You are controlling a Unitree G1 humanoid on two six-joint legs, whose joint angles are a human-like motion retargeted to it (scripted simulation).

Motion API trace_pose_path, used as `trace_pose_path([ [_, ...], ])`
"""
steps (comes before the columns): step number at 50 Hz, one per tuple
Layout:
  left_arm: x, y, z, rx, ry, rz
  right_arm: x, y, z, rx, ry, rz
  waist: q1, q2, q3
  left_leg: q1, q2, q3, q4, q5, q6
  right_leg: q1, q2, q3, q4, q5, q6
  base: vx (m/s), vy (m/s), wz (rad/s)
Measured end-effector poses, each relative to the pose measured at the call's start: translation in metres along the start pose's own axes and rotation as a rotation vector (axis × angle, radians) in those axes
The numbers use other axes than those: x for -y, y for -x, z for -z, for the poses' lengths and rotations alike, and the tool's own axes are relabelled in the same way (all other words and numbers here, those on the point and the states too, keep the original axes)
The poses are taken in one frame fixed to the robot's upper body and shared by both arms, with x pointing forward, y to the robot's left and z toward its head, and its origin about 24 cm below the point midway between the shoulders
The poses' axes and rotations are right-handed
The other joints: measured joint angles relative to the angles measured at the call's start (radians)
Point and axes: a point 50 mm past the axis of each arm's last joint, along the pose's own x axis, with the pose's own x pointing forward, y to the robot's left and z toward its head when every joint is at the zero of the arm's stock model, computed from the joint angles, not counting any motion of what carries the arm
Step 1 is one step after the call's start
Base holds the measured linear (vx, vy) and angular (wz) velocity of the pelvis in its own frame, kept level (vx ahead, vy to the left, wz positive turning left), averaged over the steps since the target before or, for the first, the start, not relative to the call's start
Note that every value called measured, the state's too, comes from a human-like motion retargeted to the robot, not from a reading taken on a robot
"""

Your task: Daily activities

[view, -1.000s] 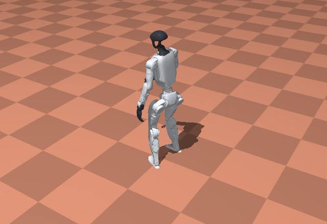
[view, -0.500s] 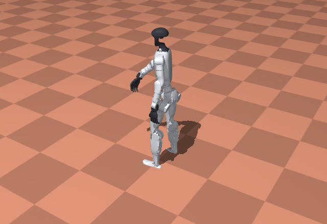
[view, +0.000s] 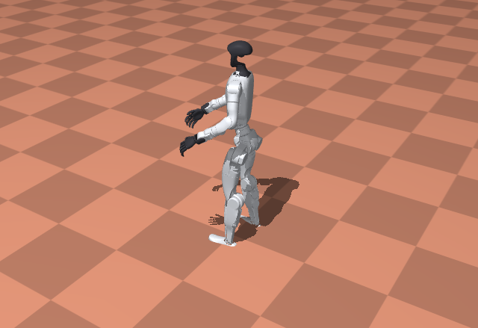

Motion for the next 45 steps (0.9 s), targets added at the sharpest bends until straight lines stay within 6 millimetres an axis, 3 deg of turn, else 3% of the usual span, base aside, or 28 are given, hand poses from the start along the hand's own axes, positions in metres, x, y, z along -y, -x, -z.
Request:
trace_pose_path([
  [2, -0.024, -0.002, -0.039, 0.169, -0.064, -0.119, -0.014, 0.003, -0.002, 0.057, -0.020, -0.025, -0.010, 0.010, -0.007, 0.013, 0.001, 0.004, -0.011, 0.012, 0.000, -0.005, -0.007, 0.005, 0.028, -0.005, -0.006, 0.00, 0.00, 0.00],
  [3, -0.048, -0.004, -0.058, 0.245, -0.110, -0.196, -0.011, 0.004, -0.013, 0.105, -0.012, -0.026, -0.019, 0.018, 0.005, 0.029, 0.007, 0.009, -0.001, -0.006, -0.002, 0.021, 0.006, 0.012, 0.008, -0.005, -0.007, -0.02, -0.05, -0.19],
  [5, -0.063, 0.001, -0.101, 0.417, -0.169, -0.291, -0.025, 0.009, -0.018, 0.175, -0.035, -0.048, -0.033, 0.032, -0.007, 0.034, 0.009, 0.011, -0.002, 0.003, -0.001, 0.013, 0.002, 0.019, 0.035, -0.006, -0.012, 0.00, 0.00, 0.00],
  [6, -0.080, 0.003, -0.120, 0.490, -0.211, -0.350, -0.022, 0.012, -0.029, 0.226, -0.028, -0.050, -0.045, 0.043, 0.002, 0.048, 0.016, 0.016, 0.005, -0.013, -0.002, 0.035, 0.015, 0.027, 0.014, -0.006, -0.013, -0.03, -0.05, -0.21],
  [10, -0.106, 0.020, -0.200, 0.784, -0.353, -0.489, -0.029, 0.025, -0.056, 0.397, -0.039, -0.066, -0.090, 0.087, 0.003, 0.058, 0.033, 0.028, 0.040, -0.045, -0.002, 0.062, 0.041, 0.055, -0.007, 0.002, -0.015, -0.05, -0.04, -0.24],
  [12, -0.096, 0.031, -0.237, 0.921, -0.412, -0.494, -0.038, 0.034, -0.062, 0.462, -0.065, -0.074, -0.110, 0.111, -0.008, 0.037, 0.038, 0.030, 0.072, -0.049, 0.000, 0.046, 0.042, 0.063, 0.011, 0.009, -0.014, -0.07, -0.02, -0.25],
  [13, -0.102, 0.035, -0.252, 0.965, -0.461, -0.515, -0.034, 0.038, -0.070, 0.504, -0.057, -0.069, -0.124, 0.125, -0.001, 0.041, 0.046, 0.038, 0.085, -0.068, -0.001, 0.061, 0.056, 0.074, -0.012, 0.013, -0.012, -0.05, -0.02, -0.34],
  [15, -0.086, 0.043, -0.280, 1.060, -0.523, -0.488, -0.039, 0.047, -0.074, 0.556, -0.080, -0.060, -0.146, 0.150, -0.012, 0.011, 0.054, 0.041, 0.132, -0.080, 0.000, 0.044, 0.059, 0.079, 0.002, 0.023, -0.011, -0.07, -0.02, -0.31],
  [17, -0.085, 0.045, -0.299, 1.100, -0.600, -0.481, -0.030, 0.056, -0.085, 0.616, -0.071, -0.028, -0.173, 0.180, -0.001, 0.009, 0.071, 0.060, 0.159, -0.113, -0.001, 0.062, 0.082, 0.096, -0.033, 0.031, -0.009, -0.05, -0.01, -0.39],
  [18, -0.072, 0.047, -0.307, 1.126, -0.623, -0.444, -0.032, 0.060, -0.083, 0.630, -0.087, -0.015, -0.184, 0.193, -0.008, -0.014, 0.077, 0.063, 0.191, -0.120, 0.000, 0.048, 0.084, 0.097, -0.024, 0.039, -0.009, -0.06, -0.01, -0.37],
  [20, -0.070, 0.045, -0.320, 1.135, -0.689, -0.421, -0.021, 0.068, -0.090, 0.676, -0.084, 0.026, -0.209, 0.222, 0.003, -0.014, 0.096, 0.087, 0.211, -0.149, -0.002, 0.064, 0.106, 0.113, -0.060, 0.049, -0.007, -0.03, -0.01, -0.43],
  [25, -0.023, 0.037, -0.330, 1.127, -0.797, -0.233, -0.012, 0.086, -0.084, 0.706, -0.110, 0.115, -0.258, 0.285, -0.006, -0.083, 0.149, 0.138, 0.316, -0.200, -0.004, 0.041, 0.140, 0.132, -0.088, 0.093, -0.007, -0.03, 0.00, -0.40],
  [27, -0.022, 0.031, -0.332, 1.099, -0.838, -0.202, -0.002, 0.092, -0.085, 0.716, -0.092, 0.153, -0.272, 0.303, 0.005, -0.073, 0.167, 0.169, 0.313, -0.218, -0.006, 0.056, 0.158, 0.147, -0.126, 0.104, -0.006, 0.00, 0.00, -0.40],
  [28, -0.010, 0.030, -0.331, 1.100, -0.843, -0.159, -0.003, 0.094, -0.081, 0.709, -0.099, 0.160, -0.279, 0.310, -0.002, -0.095, 0.180, 0.178, 0.341, -0.224, -0.006, 0.045, 0.162, 0.147, -0.126, 0.117, -0.007, -0.01, 0.00, -0.34],
  [31, -0.013, 0.026, -0.335, 1.087, -0.864, -0.140, 0.007, 0.101, -0.082, 0.712, -0.068, 0.196, -0.294, 0.326, 0.019, -0.069, 0.198, 0.222, 0.320, -0.236, -0.008, 0.070, 0.179, 0.165, -0.175, 0.133, -0.005, 0.03, 0.00, -0.33],
  [33, -0.001, 0.028, -0.333, 1.100, -0.847, -0.094, 0.004, 0.103, -0.075, 0.693, -0.067, 0.198, -0.307, 0.330, 0.009, -0.092, 0.213, 0.240, 0.347, -0.238, -0.007, 0.061, 0.181, 0.166, -0.187, 0.155, -0.005, -0.01, 0.00, -0.10],
  [36, -0.011, 0.028, -0.336, 1.111, -0.830, -0.104, 0.011, 0.109, -0.075, 0.683, -0.025, 0.217, -0.317, 0.332, 0.024, -0.063, 0.218, 0.276, 0.317, -0.242, -0.009, 0.082, 0.188, 0.178, -0.224, 0.162, -0.002, 0.02, 0.00, -0.13],
  [38, -0.001, 0.031, -0.334, 1.128, -0.801, -0.068, 0.005, 0.110, -0.067, 0.656, -0.018, 0.205, -0.329, 0.327, 0.010, -0.084, 0.227, 0.290, 0.338, -0.239, -0.007, 0.072, 0.184, 0.177, -0.234, 0.181, -0.001, 0.00, 0.00, 0.00],
  [43, -0.020, 0.032, -0.337, 1.139, -0.757, -0.081, 0.010, 0.114, -0.062, 0.610, 0.057, 0.198, -0.342, 0.307, 0.036, -0.027, 0.216, 0.327, 0.281, -0.235, -0.005, 0.107, 0.180, 0.185, -0.267, 0.183, 0.004, 0.01, 0.01, -0.02],
  [45, -0.005, 0.032, -0.327, 1.133, -0.724, -0.025, 0.000, 0.113, -0.051, 0.568, 0.056, 0.170, -0.351, 0.292, 0.007, -0.056, 0.218, 0.329, 0.306, -0.228, 0.001, 0.089, 0.169, 0.179, -0.265, 0.198, 0.005, 0.00, 0.00, 0.00],
])
